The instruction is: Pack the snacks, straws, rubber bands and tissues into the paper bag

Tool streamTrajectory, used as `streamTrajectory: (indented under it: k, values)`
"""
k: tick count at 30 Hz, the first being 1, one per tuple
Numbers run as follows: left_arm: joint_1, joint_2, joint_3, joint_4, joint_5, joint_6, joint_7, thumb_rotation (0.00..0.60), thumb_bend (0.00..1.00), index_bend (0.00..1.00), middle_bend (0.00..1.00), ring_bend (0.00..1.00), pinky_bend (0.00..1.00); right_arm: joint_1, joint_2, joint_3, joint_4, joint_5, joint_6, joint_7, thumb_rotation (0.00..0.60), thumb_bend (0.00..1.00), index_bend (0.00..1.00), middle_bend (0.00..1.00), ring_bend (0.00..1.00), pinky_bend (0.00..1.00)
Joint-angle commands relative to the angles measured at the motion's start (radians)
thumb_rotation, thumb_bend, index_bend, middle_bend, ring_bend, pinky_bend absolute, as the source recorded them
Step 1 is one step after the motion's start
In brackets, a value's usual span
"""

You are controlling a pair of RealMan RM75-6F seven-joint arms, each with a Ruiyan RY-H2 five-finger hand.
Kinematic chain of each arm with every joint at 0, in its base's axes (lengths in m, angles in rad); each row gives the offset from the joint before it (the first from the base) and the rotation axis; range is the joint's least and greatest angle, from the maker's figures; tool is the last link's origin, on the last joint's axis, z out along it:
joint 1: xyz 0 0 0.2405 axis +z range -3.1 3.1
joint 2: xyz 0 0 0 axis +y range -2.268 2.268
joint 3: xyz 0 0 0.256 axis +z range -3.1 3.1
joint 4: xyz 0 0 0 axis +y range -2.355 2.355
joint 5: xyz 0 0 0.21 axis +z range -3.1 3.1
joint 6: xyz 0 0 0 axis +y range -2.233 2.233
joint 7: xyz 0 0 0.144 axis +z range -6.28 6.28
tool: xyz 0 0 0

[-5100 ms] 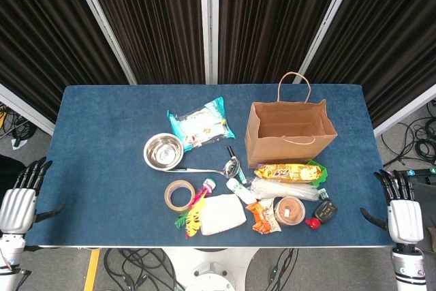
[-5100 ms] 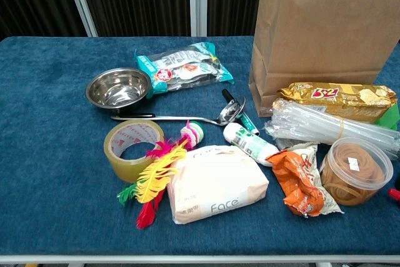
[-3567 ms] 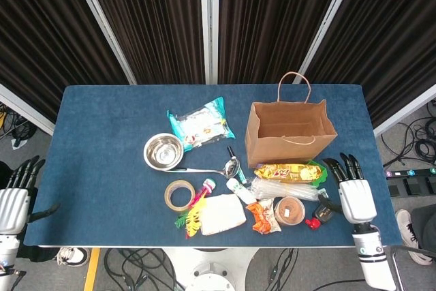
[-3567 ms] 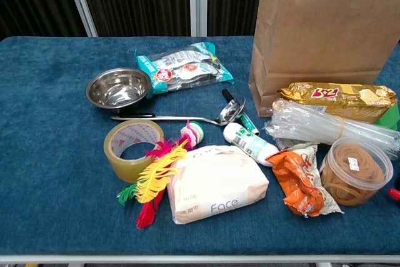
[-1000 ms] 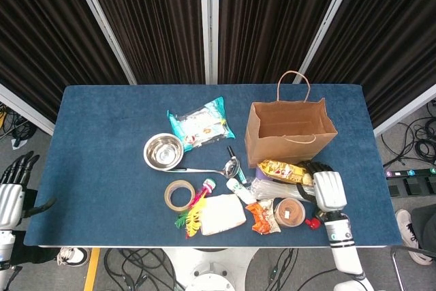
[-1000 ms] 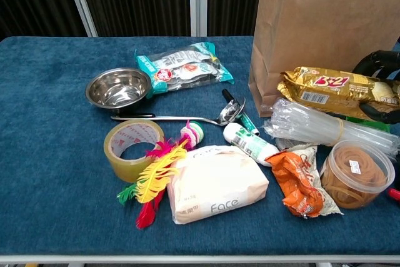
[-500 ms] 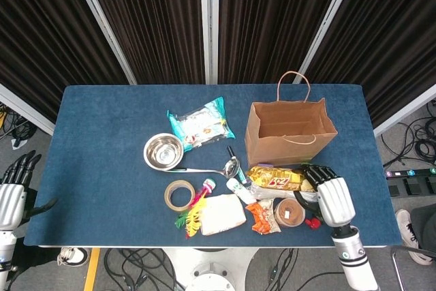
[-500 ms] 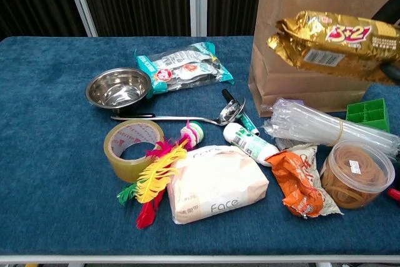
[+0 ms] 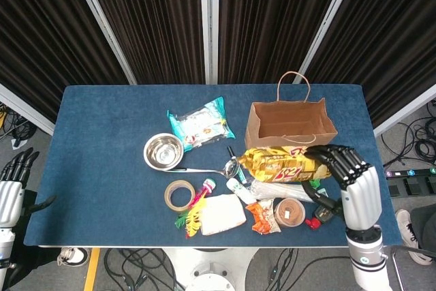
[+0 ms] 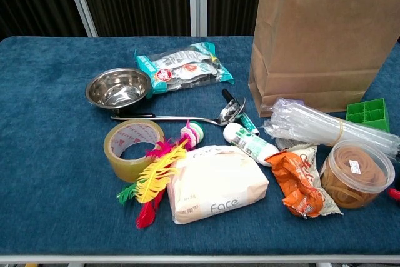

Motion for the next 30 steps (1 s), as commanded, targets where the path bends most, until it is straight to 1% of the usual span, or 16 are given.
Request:
streamTrajectory:
  k: [1, 3, 6, 8, 11, 13, 17, 20, 23, 25, 27, 30]
  values:
    - [0.000, -0.002, -0.001, 0.008, 0.002, 0.004, -0.008, 0.600, 0.02, 0.08, 0.14, 0.01, 0.14, 0.054, 0.037, 0.106, 0.006, 0.126, -0.021, 0.076, 0.600, 0.31, 0.53, 0.44, 0.37, 0.46]
    - [0.001, -0.004, -0.002, 0.013, -0.001, 0.004, -0.012, 0.600, 0.02, 0.09, 0.14, 0.01, 0.14, 0.077, 0.033, 0.154, 0.053, 0.191, -0.035, 0.076, 0.600, 0.31, 0.53, 0.44, 0.37, 0.46]
    - [0.004, -0.006, 0.002, 0.021, -0.004, 0.001, -0.020, 0.600, 0.02, 0.08, 0.14, 0.01, 0.14, 0.111, 0.015, 0.200, 0.148, 0.249, -0.055, 0.027, 0.600, 0.31, 0.53, 0.44, 0.37, 0.46]
    - [0.004, -0.006, 0.004, 0.026, -0.005, -0.004, -0.025, 0.600, 0.02, 0.08, 0.14, 0.01, 0.14, 0.138, 0.006, 0.208, 0.226, 0.257, -0.079, -0.037, 0.600, 0.31, 0.53, 0.44, 0.37, 0.46]
    - [0.004, -0.008, 0.002, 0.033, -0.009, -0.008, -0.032, 0.600, 0.02, 0.08, 0.14, 0.01, 0.14, 0.170, 0.004, 0.212, 0.315, 0.250, -0.103, -0.136, 0.600, 0.32, 0.53, 0.44, 0.37, 0.46]
    - [0.004, -0.011, 0.001, 0.037, -0.011, -0.009, -0.035, 0.600, 0.02, 0.09, 0.14, 0.01, 0.14, 0.180, 0.009, 0.216, 0.337, 0.253, -0.112, -0.181, 0.600, 0.32, 0.53, 0.44, 0.37, 0.46]
    - [0.003, -0.016, 0.002, 0.044, -0.013, -0.014, -0.042, 0.600, 0.02, 0.09, 0.14, 0.01, 0.14, 0.185, 0.048, 0.215, 0.344, 0.266, -0.139, -0.294, 0.600, 0.32, 0.53, 0.45, 0.37, 0.46]
    - [0.003, -0.018, 0.003, 0.050, -0.012, -0.015, -0.047, 0.600, 0.02, 0.08, 0.14, 0.01, 0.14, 0.184, 0.096, 0.203, 0.325, 0.298, -0.194, -0.362, 0.600, 0.31, 0.53, 0.45, 0.37, 0.46]
    - [0.001, -0.020, 0.000, 0.053, -0.013, -0.015, -0.061, 0.600, 0.02, 0.08, 0.14, 0.01, 0.14, 0.182, 0.156, 0.180, 0.300, 0.339, -0.272, -0.448, 0.600, 0.31, 0.53, 0.45, 0.37, 0.46]
    - [0.002, -0.019, -0.001, 0.047, -0.018, -0.021, -0.094, 0.600, 0.02, 0.08, 0.14, 0.01, 0.14, 0.180, 0.190, 0.165, 0.277, 0.372, -0.314, -0.510, 0.600, 0.31, 0.53, 0.45, 0.37, 0.46]
    - [0.002, -0.016, -0.004, 0.044, -0.022, -0.023, -0.115, 0.600, 0.03, 0.08, 0.14, 0.01, 0.14, 0.179, 0.213, 0.153, 0.258, 0.402, -0.345, -0.550, 0.600, 0.31, 0.53, 0.45, 0.37, 0.46]
    - [0.003, -0.017, -0.003, 0.049, -0.019, -0.017, -0.113, 0.600, 0.02, 0.09, 0.14, 0.01, 0.14, 0.183, 0.238, 0.127, 0.247, 0.426, -0.391, -0.589, 0.600, 0.31, 0.53, 0.45, 0.37, 0.46]
